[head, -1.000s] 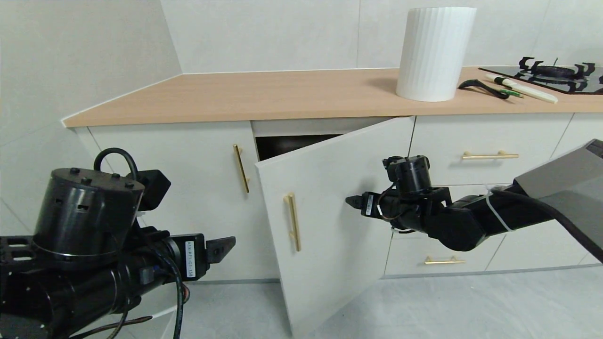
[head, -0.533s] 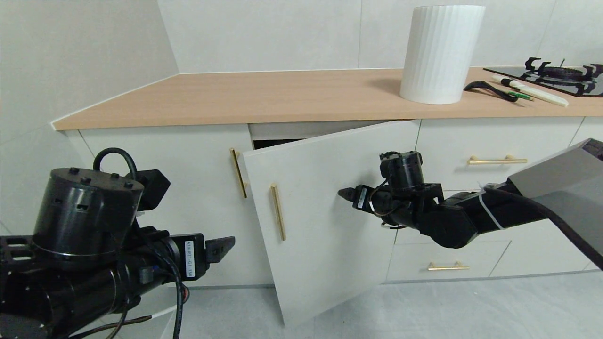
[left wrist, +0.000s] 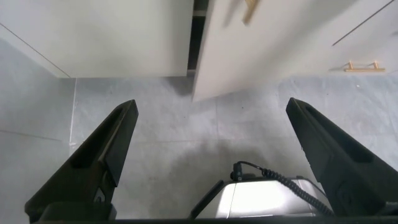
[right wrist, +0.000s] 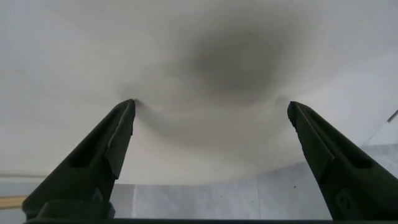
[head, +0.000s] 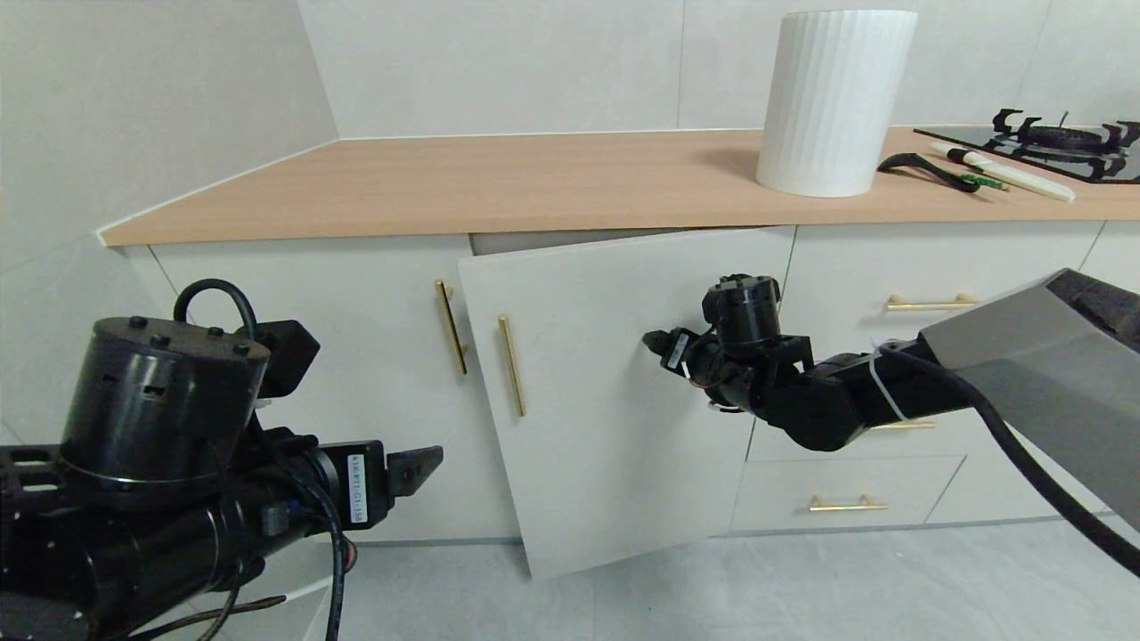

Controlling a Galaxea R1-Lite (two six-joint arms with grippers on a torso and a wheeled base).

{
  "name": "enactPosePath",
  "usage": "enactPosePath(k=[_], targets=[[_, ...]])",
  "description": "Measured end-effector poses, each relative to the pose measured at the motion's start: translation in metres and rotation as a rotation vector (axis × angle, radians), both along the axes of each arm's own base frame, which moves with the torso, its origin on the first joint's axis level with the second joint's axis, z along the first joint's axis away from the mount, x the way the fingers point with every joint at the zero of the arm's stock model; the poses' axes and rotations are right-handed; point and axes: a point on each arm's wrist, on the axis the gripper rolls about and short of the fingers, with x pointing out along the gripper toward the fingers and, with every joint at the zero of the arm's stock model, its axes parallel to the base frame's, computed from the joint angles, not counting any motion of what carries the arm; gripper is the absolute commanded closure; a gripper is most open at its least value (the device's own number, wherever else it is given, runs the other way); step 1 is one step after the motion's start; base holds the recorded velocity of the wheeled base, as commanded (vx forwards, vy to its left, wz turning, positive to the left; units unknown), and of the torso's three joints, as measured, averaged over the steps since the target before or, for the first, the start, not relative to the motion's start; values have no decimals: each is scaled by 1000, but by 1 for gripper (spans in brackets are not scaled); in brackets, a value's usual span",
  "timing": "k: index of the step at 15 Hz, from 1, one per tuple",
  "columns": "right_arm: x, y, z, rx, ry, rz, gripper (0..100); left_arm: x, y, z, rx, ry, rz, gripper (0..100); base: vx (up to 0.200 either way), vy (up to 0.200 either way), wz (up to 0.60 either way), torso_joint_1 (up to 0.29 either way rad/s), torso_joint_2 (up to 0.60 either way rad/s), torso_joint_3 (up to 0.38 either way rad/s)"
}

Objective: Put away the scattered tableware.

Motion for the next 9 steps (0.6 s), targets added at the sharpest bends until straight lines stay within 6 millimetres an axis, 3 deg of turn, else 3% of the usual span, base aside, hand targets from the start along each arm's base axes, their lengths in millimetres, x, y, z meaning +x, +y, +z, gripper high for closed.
enactPosePath(k=[9], targets=[[25,0,-13,-22,-34,-140,0,0,0,-1,2,3,1,0,0,0,0,0,0,0]])
